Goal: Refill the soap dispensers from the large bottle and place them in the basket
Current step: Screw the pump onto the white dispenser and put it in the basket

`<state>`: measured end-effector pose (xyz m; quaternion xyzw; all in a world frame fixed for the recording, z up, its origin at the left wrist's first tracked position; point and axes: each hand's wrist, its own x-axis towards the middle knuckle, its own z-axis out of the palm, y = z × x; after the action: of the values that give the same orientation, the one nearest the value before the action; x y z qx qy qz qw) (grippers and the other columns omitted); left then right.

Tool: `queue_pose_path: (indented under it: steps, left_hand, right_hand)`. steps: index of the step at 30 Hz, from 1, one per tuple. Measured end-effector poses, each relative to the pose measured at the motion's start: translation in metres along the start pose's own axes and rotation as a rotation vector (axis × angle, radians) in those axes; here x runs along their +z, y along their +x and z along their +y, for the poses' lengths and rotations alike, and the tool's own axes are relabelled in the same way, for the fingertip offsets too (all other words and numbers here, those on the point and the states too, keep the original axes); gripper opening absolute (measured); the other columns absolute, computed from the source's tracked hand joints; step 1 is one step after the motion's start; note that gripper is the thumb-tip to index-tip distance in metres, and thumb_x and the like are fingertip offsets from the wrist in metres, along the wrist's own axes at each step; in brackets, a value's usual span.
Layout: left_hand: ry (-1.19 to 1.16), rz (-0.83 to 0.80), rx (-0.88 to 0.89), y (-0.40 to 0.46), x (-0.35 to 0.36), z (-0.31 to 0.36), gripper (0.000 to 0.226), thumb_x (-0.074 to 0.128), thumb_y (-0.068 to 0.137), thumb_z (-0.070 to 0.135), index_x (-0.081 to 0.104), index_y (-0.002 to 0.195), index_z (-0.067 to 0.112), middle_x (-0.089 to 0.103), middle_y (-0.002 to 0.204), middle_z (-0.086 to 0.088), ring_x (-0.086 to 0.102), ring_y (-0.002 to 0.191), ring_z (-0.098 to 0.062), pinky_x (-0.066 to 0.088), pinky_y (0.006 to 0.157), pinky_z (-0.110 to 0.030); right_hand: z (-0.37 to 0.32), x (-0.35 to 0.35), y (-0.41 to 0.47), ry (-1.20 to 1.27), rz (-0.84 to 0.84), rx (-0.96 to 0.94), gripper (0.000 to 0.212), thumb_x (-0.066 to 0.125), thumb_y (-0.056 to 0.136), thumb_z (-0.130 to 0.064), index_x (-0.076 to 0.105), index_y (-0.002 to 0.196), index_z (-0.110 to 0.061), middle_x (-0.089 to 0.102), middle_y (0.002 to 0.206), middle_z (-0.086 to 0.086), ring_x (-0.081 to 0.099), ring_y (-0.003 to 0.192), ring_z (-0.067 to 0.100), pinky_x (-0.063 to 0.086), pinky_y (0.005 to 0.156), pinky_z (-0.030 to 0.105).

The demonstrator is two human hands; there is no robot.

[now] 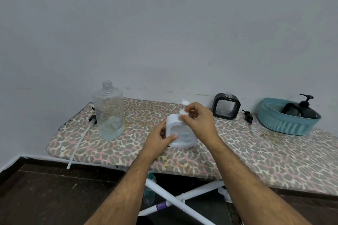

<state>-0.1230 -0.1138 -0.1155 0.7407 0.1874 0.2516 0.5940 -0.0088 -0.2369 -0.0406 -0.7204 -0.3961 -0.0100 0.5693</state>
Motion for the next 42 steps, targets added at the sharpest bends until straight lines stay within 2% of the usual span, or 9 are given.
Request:
queue_pose_path:
  steps: [3, 7, 12, 16, 19, 26, 31, 37, 42]
  left_hand:
    - [-0.055, 0.050, -0.004, -0.001, -0.001, 0.002, 0.071, 0.077, 0.084, 0.013, 0.043, 0.143, 0.033, 0.066, 0.117, 0.004, 0.067, 0.100, -0.003, 0.057, 0.078, -0.023]
    - [-0.143, 0.103, -0.022, -0.001, -0.005, 0.002, 0.067, 0.078, 0.083, 0.016, 0.048, 0.142, 0.024, 0.068, 0.119, -0.004, 0.068, 0.104, -0.012, 0.059, 0.076, -0.025]
    - [-0.133, 0.107, -0.016, -0.003, -0.005, 0.006, 0.052, 0.070, 0.089, 0.028, 0.054, 0.138, 0.026, 0.065, 0.113, 0.009, 0.066, 0.097, 0.005, 0.055, 0.074, -0.017]
    - [-0.141, 0.090, -0.016, -0.004, -0.005, 0.006, 0.063, 0.068, 0.081, 0.044, 0.054, 0.139, 0.026, 0.066, 0.121, 0.005, 0.065, 0.107, -0.005, 0.058, 0.085, -0.027]
    - [-0.142, 0.092, -0.022, -0.002, -0.005, 0.004, 0.067, 0.065, 0.078, 0.053, 0.054, 0.139, 0.028, 0.067, 0.119, 0.009, 0.066, 0.109, -0.008, 0.057, 0.091, -0.035]
    - [-0.131, 0.083, -0.028, 0.002, -0.006, -0.004, 0.061, 0.064, 0.081, 0.062, 0.057, 0.136, 0.035, 0.069, 0.120, 0.008, 0.069, 0.107, -0.013, 0.056, 0.094, -0.044]
    - [-0.130, 0.085, -0.035, 0.005, -0.006, -0.009, 0.071, 0.064, 0.071, 0.076, 0.059, 0.133, 0.040, 0.070, 0.120, 0.006, 0.068, 0.108, -0.015, 0.056, 0.092, -0.047]
    - [-0.139, 0.078, -0.029, 0.006, -0.006, -0.010, 0.071, 0.064, 0.072, 0.075, 0.059, 0.132, 0.039, 0.070, 0.120, 0.005, 0.069, 0.107, -0.017, 0.057, 0.091, -0.048]
    - [-0.157, 0.087, -0.030, 0.006, -0.006, -0.011, 0.077, 0.066, 0.068, 0.078, 0.060, 0.133, 0.036, 0.070, 0.121, 0.004, 0.068, 0.109, -0.018, 0.057, 0.090, -0.049]
  right_hand:
    - [0.003, 0.003, -0.003, -0.007, 0.014, -0.013, 0.022, 0.080, 0.080, -0.011, 0.064, 0.090, -0.022, 0.068, 0.094, -0.013, 0.064, 0.087, -0.005, 0.048, 0.078, 0.008]
    - [0.005, 0.003, -0.003, 0.014, 0.014, 0.003, 0.027, 0.080, 0.079, -0.010, 0.061, 0.089, -0.026, 0.067, 0.093, -0.014, 0.063, 0.087, -0.005, 0.049, 0.080, 0.013]
    - [-0.003, -0.001, 0.001, 0.135, -0.054, 0.074, 0.040, 0.074, 0.082, -0.003, 0.049, 0.103, -0.025, 0.062, 0.103, -0.005, 0.060, 0.096, 0.007, 0.049, 0.084, 0.019]
    - [-0.007, -0.009, 0.009, 0.182, -0.154, 0.146, 0.056, 0.064, 0.085, -0.008, 0.040, 0.131, -0.028, 0.066, 0.116, 0.002, 0.062, 0.113, 0.013, 0.049, 0.089, 0.024]
    - [-0.008, -0.011, 0.011, 0.162, -0.165, 0.141, 0.062, 0.064, 0.086, -0.009, 0.039, 0.139, -0.029, 0.071, 0.105, 0.001, 0.066, 0.103, 0.013, 0.049, 0.087, 0.026]
    - [-0.012, -0.011, 0.012, 0.019, -0.155, 0.118, 0.072, 0.080, 0.082, -0.018, 0.039, 0.141, -0.026, 0.056, 0.095, -0.004, 0.057, 0.087, 0.008, 0.051, 0.087, 0.027]
    - [-0.018, -0.016, 0.019, 0.002, -0.272, 0.133, 0.082, 0.070, 0.086, -0.013, 0.025, 0.150, -0.036, 0.058, 0.122, -0.001, 0.057, 0.113, 0.010, 0.049, 0.083, 0.023]
    - [-0.018, -0.015, 0.017, -0.030, -0.216, 0.141, 0.087, 0.079, 0.083, -0.015, 0.028, 0.151, -0.030, 0.056, 0.091, -0.005, 0.058, 0.085, 0.009, 0.045, 0.077, 0.019]
    - [-0.018, -0.021, 0.019, 0.040, -0.260, 0.170, 0.085, 0.073, 0.085, -0.009, 0.027, 0.154, -0.029, 0.062, 0.103, -0.001, 0.061, 0.099, 0.010, 0.044, 0.082, 0.020]
